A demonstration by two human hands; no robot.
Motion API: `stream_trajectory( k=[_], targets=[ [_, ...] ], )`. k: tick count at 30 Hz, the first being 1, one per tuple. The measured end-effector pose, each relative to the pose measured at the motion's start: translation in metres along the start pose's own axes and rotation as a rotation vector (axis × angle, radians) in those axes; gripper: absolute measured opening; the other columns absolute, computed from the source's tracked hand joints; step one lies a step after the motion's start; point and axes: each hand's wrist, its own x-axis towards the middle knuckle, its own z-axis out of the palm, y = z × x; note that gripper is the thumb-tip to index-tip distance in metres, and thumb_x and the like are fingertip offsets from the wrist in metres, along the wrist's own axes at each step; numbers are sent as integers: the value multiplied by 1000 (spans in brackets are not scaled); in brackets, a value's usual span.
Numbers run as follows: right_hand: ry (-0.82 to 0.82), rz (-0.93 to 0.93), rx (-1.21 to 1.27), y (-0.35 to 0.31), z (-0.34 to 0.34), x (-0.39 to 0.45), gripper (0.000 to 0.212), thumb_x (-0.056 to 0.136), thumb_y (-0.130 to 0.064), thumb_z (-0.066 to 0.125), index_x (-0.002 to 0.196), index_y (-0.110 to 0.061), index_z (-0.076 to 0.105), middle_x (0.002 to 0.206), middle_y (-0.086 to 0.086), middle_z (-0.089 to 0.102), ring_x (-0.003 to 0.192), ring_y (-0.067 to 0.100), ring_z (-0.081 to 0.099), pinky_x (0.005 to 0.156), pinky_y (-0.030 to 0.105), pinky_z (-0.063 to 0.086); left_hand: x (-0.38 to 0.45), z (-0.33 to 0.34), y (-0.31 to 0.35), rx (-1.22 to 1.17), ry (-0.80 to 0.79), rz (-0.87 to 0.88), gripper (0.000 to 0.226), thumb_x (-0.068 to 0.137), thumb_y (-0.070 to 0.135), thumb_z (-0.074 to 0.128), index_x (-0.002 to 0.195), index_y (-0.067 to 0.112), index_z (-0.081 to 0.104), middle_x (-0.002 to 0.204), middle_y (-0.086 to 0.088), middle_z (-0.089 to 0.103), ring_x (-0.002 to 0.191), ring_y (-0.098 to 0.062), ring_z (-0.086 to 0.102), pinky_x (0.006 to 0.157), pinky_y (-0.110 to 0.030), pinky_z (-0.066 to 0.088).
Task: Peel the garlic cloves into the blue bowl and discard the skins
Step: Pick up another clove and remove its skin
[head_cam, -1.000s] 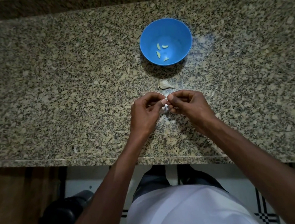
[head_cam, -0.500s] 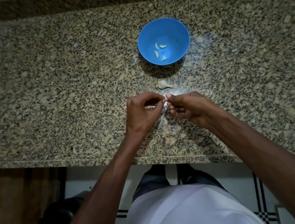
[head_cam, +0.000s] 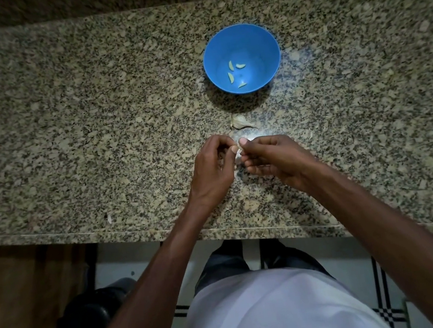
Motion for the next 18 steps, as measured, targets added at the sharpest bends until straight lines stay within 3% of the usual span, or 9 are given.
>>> stream_trajectory(
  k=[3, 9, 14, 18],
  targets=[
    [-6, -21, -16, 1, 1, 0, 35, 97, -30, 73, 108, 3, 76, 90, 11, 75, 77, 15, 68, 73, 26, 60, -3, 0, 4, -152, 9, -87, 9, 101, 15, 66, 106, 9, 63, 104, 0, 68, 97, -11, 69, 85, -25, 58],
    [-13, -31, -27, 4, 0, 1, 32, 99, -33, 69, 100, -2, 77, 85, 7, 75, 75, 14, 67, 70, 26, 59, -3, -2, 10, -322, 89, -172, 10, 94, 11, 75, 101, 5, 70, 98, -3, 74, 95, -16, 73, 86, -33, 62],
    [8, -244, -61, 11, -2, -1, 22, 102, -16, 66, 116, -1, 74, 100, 14, 77, 87, 18, 72, 78, 28, 61, -2, -2, 3, -385, 137, -228, 12, 92, 14, 78, 101, 8, 74, 101, -6, 76, 96, -23, 75, 86, -43, 63],
    [1, -379, -225, 13, -5, -2, 19, 97, -15, 73, 114, -8, 77, 104, 8, 80, 96, 22, 77, 80, 31, 63, -3, -2, 3, -441, 149, -266, 15, 92, 14, 78, 104, 5, 73, 99, -8, 76, 90, -23, 76, 77, -35, 63]
  ],
)
